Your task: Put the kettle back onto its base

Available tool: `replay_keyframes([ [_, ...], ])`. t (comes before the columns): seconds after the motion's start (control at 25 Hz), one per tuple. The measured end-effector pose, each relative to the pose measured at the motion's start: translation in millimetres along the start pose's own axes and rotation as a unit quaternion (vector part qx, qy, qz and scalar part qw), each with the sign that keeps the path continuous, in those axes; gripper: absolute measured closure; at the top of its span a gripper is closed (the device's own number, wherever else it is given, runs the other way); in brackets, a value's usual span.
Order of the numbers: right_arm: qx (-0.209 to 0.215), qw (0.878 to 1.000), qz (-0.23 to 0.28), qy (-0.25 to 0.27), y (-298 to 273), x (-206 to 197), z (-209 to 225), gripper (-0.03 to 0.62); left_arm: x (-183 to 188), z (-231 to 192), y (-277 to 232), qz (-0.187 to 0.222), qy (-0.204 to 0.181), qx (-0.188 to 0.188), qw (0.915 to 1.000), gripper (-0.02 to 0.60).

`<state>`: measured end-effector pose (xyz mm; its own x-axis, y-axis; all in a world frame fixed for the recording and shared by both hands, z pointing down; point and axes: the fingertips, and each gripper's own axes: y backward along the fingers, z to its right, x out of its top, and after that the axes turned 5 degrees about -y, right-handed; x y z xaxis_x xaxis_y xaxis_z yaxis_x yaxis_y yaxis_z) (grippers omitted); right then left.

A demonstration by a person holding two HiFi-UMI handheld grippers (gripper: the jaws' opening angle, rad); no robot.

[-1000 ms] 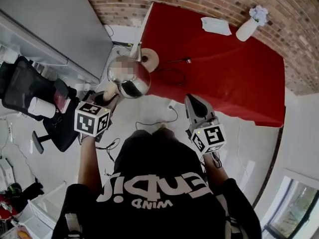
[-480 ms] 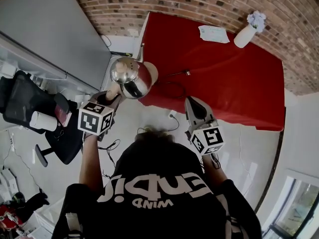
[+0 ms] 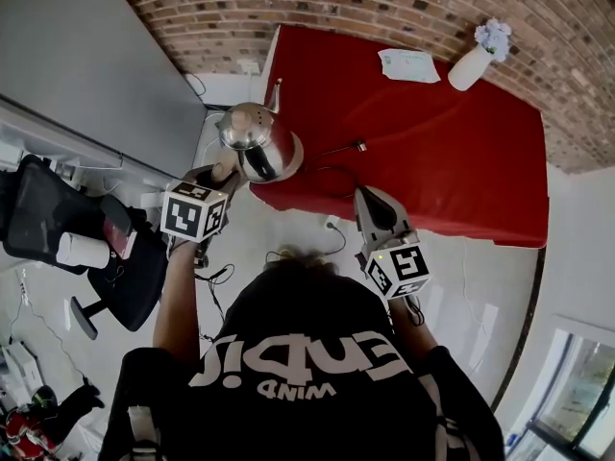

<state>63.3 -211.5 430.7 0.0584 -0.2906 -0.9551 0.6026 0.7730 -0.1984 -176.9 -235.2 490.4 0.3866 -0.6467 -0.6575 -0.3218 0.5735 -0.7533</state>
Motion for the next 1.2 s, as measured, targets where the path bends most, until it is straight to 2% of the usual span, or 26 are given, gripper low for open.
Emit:
replay_keyframes([
  [0.28, -0.018, 1.000, -0.002, -0.007, -9, 1, 11, 0.574, -4, -11, -36, -0.009, 0.014, -0.006, 0.9998, 0.489],
  [0.52, -0.032, 0.999, -0.005, -0.015, -13, -4, 26, 0.574, -5, -13, -58, -0.024, 0.002, -0.010, 0.9997, 0.489],
  [0.88, -0.033, 0.999, -0.015, -0.017, -24, -5, 32, 0.574, -15, -11, -78, -0.041, -0.006, -0.019, 0.9989, 0.489],
  [1.2, -0.031, 0.999, -0.021, -0.018, -28, -8, 33, 0.574, -13, -11, -86, -0.037, -0.005, -0.022, 0.9991, 0.489],
])
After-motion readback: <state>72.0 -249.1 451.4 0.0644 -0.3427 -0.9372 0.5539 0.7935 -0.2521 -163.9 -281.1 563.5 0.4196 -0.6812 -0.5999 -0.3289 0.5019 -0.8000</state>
